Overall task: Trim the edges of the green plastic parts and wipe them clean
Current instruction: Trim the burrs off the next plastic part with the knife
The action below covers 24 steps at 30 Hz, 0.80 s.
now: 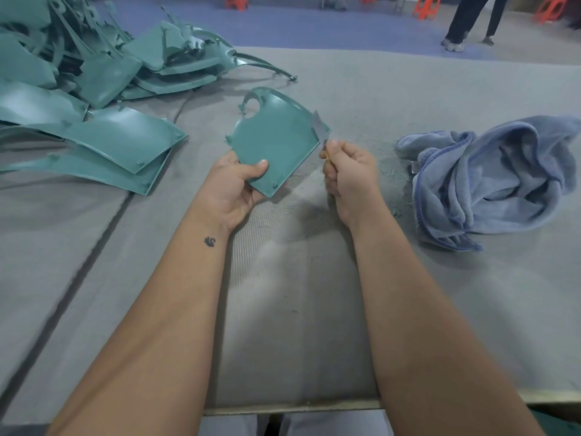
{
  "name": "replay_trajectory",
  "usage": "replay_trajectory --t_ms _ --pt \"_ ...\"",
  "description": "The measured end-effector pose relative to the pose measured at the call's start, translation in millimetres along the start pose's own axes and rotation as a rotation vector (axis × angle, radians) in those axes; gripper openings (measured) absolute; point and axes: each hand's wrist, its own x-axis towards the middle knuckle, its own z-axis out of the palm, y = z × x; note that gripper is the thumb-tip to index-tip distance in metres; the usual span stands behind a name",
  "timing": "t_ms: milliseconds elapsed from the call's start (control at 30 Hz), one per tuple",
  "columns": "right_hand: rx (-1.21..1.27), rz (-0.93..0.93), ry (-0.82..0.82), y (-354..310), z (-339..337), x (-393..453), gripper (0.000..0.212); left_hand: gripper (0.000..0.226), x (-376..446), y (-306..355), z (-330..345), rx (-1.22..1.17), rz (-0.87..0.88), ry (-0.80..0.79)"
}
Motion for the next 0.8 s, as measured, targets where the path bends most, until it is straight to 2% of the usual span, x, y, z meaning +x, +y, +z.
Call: replay_trajectory --t_ms 100,167,267,367,433,533,600,700,800 --pt "0.137 0.012 0.169 -2.4 -1.6 2.0 0.026 0.040 0.5 0.6 1.2 -0.038 0.046 0.025" --pt "0.115 -0.011 0.274 -2.6 -2.1 3.8 0.025 0.039 1.6 2.0 0.5 -0.066 0.082 0.052" --pt "-0.276 -0.074 0.345 1.0 0.2 6.7 0.025 0.037 3.8 3.1 0.5 -0.058 0.108 0.066" --pt "-0.808 -0.090 0.196 6.3 3.4 3.7 0.022 0.029 6.0 1.1 2.0 -0.032 0.126 0.079" --pt "-1.054 -0.208 0.188 6.3 7.5 -0.8 0.025 0.024 7.2 0.1 3.0 -0.008 0.133 0.089" --pt "-1.065 -0.444 0.325 -8.9 12.1 -9.7 0.026 0.017 9.5 -1.0 3.3 0.015 0.139 0.112" --pt "-1.083 -0.534 0.448 -19.5 5.4 -12.8 0.025 0.015 10.9 -1.4 4.2 0.027 0.140 0.114" --pt "-1.153 -0.542 0.709 -32.6 -12.4 -15.9 0.023 0.014 11.8 -2.0 5.5 0.052 0.133 0.098" --pt "-1.118 -0.477 0.942 -40.5 -24.0 -18.0 0.041 0.015 11.9 -2.5 4.5 0.048 0.124 0.098"
